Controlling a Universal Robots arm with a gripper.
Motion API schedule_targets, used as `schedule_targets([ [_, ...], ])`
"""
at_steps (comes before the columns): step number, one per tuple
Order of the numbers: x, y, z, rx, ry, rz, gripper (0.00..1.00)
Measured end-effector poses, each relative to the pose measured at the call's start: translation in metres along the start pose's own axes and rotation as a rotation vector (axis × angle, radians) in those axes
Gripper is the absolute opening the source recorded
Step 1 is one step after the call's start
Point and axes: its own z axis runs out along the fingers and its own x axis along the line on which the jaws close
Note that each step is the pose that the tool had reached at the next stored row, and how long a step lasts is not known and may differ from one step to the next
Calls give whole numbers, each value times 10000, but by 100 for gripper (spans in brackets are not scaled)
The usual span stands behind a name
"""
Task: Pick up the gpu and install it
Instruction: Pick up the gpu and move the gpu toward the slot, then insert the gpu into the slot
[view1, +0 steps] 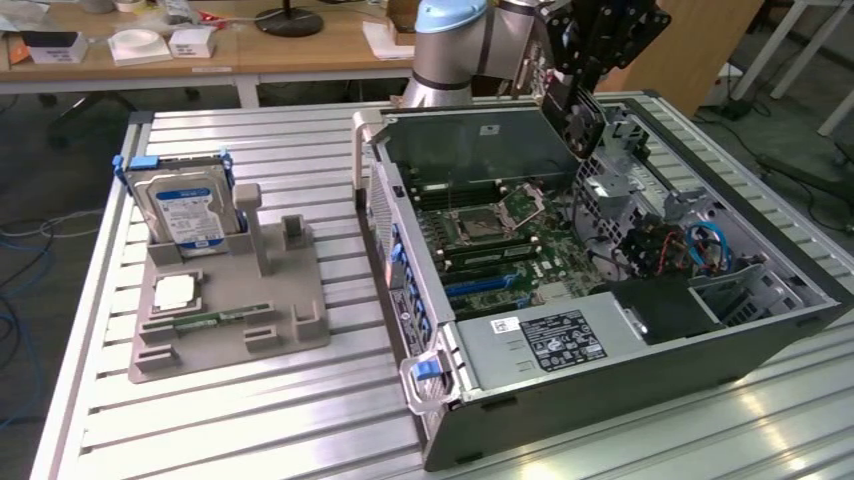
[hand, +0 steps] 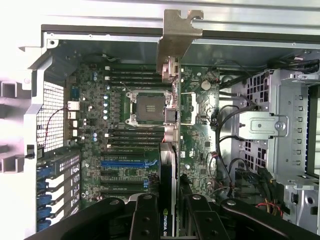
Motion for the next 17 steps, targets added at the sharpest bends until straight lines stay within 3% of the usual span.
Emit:
schedule_targets([
  [10, 0, 0, 0, 0, 0, -15, 26],
  [17, 0, 0, 0, -19, 54, -1039, 26],
])
